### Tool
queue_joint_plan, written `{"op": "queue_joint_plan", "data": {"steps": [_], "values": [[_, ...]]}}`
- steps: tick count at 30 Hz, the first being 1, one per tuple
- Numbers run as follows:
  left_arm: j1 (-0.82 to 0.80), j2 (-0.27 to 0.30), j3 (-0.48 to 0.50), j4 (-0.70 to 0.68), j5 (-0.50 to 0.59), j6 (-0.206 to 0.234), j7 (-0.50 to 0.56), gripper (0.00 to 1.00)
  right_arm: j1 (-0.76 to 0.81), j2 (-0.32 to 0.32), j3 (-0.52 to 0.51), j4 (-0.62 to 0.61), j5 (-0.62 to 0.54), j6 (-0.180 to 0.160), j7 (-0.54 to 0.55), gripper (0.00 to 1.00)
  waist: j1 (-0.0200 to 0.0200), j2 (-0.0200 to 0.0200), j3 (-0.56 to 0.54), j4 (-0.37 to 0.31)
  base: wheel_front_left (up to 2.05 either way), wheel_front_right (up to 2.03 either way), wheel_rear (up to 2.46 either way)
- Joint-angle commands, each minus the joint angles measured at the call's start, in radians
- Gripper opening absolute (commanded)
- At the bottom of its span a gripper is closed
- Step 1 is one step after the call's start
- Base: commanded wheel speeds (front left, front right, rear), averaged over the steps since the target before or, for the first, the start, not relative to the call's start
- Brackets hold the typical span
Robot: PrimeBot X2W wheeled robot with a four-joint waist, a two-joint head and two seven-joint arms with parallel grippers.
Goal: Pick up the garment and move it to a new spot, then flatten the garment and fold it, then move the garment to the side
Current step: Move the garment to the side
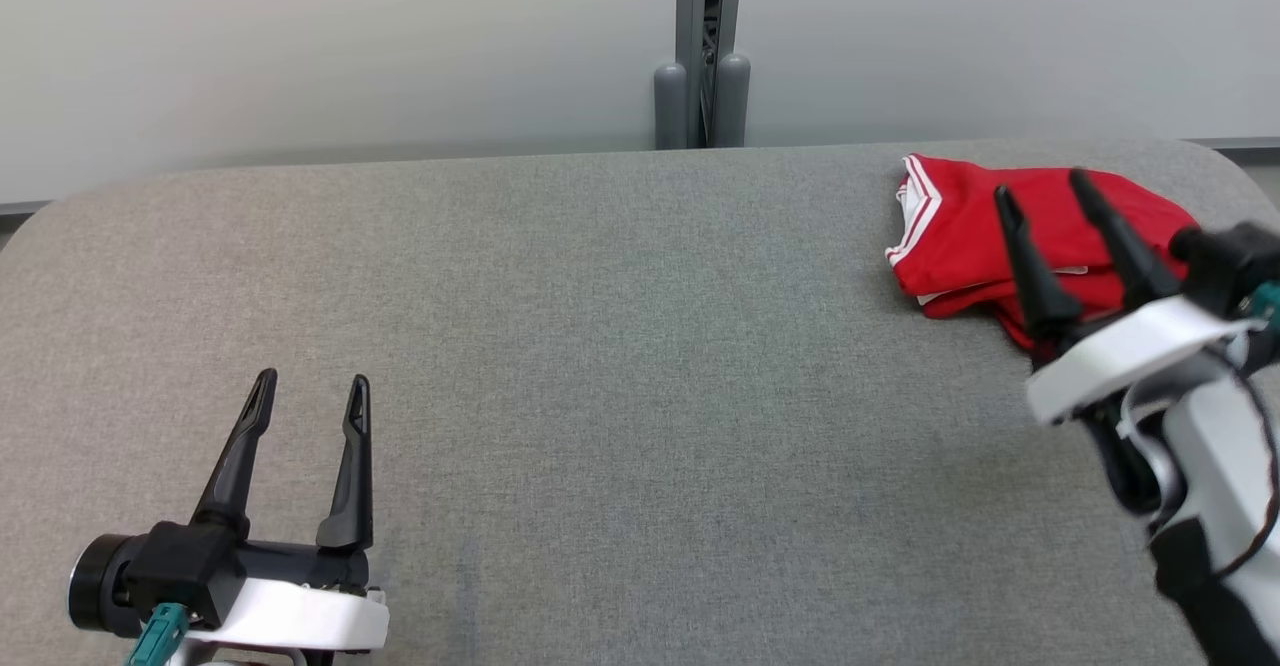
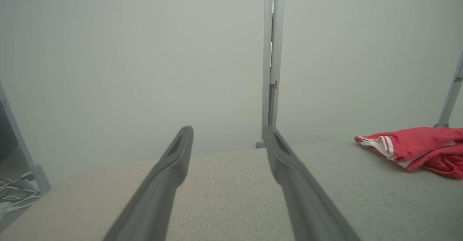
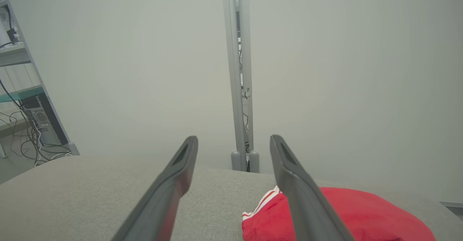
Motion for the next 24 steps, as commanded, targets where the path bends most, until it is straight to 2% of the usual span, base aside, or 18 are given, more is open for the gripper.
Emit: {"op": "queue_joint_plan", "data": {"steps": [1,14,24], "values": [[0.009,0.002,0.004,0.001,-0.004,0.006,-0.003,1.0,0.043,0.018,-0.022,-0.024,-0.032,0.0,-0.001,1.0,0.0,0.0,-0.007,0.0,0.0,0.0,0.0],[0.059,0.001,0.031,0.022,-0.011,0.022,-0.003,1.0,0.327,0.142,-0.203,-0.22,-0.236,0.0,-0.001,1.0,0.0,0.0,-0.063,-0.004,0.0,0.0,0.0],[0.102,0.0,0.06,0.045,-0.003,0.072,-0.003,1.0,0.477,0.208,-0.304,-0.299,-0.343,0.0,-0.001,1.0,0.0,0.0,-0.093,0.002,0.0,0.0,0.0]]}}
